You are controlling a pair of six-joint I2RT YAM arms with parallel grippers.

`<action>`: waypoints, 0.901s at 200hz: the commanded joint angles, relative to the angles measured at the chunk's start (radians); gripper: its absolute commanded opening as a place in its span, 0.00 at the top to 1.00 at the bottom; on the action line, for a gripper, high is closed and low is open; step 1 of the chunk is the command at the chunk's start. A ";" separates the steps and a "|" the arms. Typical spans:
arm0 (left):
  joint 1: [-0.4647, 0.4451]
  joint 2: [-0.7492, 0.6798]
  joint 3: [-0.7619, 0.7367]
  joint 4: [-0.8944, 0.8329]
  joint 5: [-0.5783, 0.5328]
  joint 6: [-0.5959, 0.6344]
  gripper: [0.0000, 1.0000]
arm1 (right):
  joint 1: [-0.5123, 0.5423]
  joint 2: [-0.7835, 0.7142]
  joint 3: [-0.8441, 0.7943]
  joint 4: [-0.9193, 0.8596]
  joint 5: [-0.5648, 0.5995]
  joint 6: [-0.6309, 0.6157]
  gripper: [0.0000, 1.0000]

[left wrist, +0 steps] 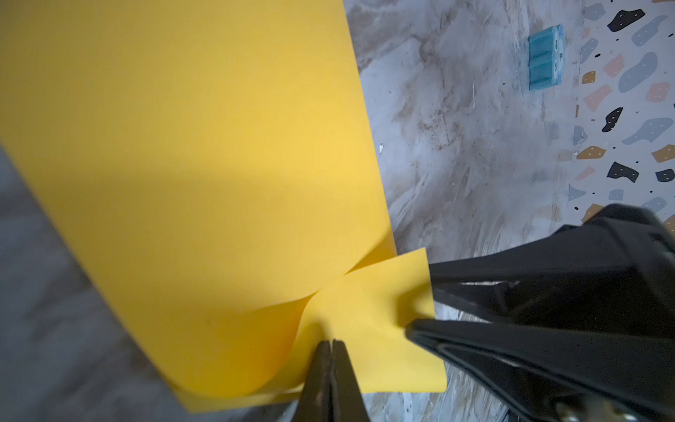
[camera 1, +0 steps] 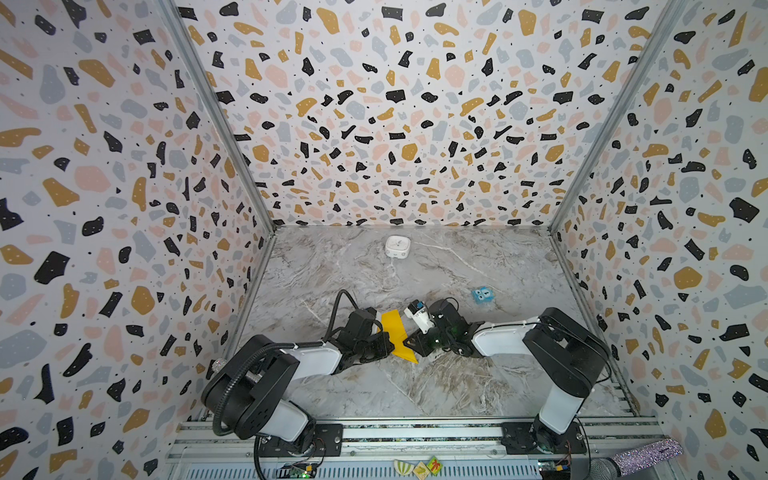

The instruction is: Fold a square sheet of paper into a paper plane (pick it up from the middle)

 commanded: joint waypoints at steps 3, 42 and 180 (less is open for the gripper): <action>-0.002 -0.010 -0.025 -0.054 -0.044 0.001 0.99 | -0.015 -0.125 -0.001 -0.094 0.025 0.091 0.61; -0.001 -0.016 -0.024 -0.048 -0.050 -0.003 0.99 | -0.007 -0.194 -0.018 -0.144 -0.041 0.250 0.58; -0.002 -0.016 -0.017 -0.051 -0.063 0.001 0.99 | 0.068 0.027 0.102 -0.218 -0.122 0.379 0.84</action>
